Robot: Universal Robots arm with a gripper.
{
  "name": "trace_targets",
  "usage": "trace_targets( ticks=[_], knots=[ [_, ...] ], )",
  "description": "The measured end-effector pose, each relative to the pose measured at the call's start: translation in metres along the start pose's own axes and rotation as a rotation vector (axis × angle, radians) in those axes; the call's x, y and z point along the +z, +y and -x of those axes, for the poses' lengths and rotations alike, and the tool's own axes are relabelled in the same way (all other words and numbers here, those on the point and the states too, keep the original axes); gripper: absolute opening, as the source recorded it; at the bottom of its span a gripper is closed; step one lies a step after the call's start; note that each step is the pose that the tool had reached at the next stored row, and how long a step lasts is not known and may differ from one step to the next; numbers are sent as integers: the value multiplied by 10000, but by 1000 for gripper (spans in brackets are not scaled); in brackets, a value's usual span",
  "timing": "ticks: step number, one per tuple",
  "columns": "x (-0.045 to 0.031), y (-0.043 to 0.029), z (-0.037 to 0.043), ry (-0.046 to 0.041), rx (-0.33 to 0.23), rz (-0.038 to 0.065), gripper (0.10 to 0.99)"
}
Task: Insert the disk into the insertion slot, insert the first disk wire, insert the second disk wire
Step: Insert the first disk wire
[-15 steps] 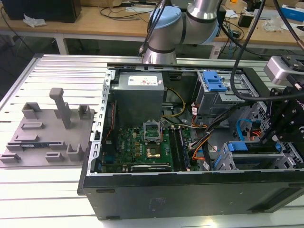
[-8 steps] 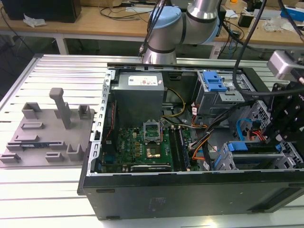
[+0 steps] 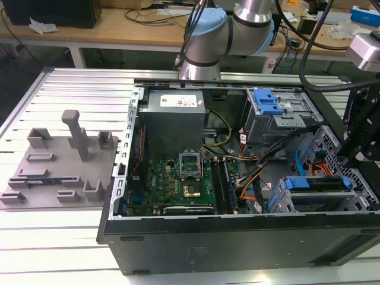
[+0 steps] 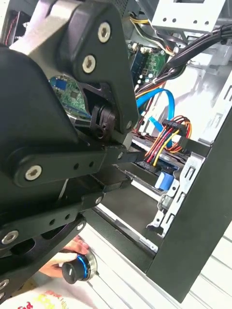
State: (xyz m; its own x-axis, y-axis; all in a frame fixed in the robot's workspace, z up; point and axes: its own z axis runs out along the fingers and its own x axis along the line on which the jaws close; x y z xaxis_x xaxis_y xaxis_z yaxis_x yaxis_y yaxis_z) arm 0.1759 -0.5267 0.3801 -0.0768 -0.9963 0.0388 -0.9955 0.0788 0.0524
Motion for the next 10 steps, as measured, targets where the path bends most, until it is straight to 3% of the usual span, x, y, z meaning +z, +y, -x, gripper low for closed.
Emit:
trace_targets(
  ticks=[10],
  knots=[
    [0, 0, 0, 108, 6, -8, 302]
  ],
)
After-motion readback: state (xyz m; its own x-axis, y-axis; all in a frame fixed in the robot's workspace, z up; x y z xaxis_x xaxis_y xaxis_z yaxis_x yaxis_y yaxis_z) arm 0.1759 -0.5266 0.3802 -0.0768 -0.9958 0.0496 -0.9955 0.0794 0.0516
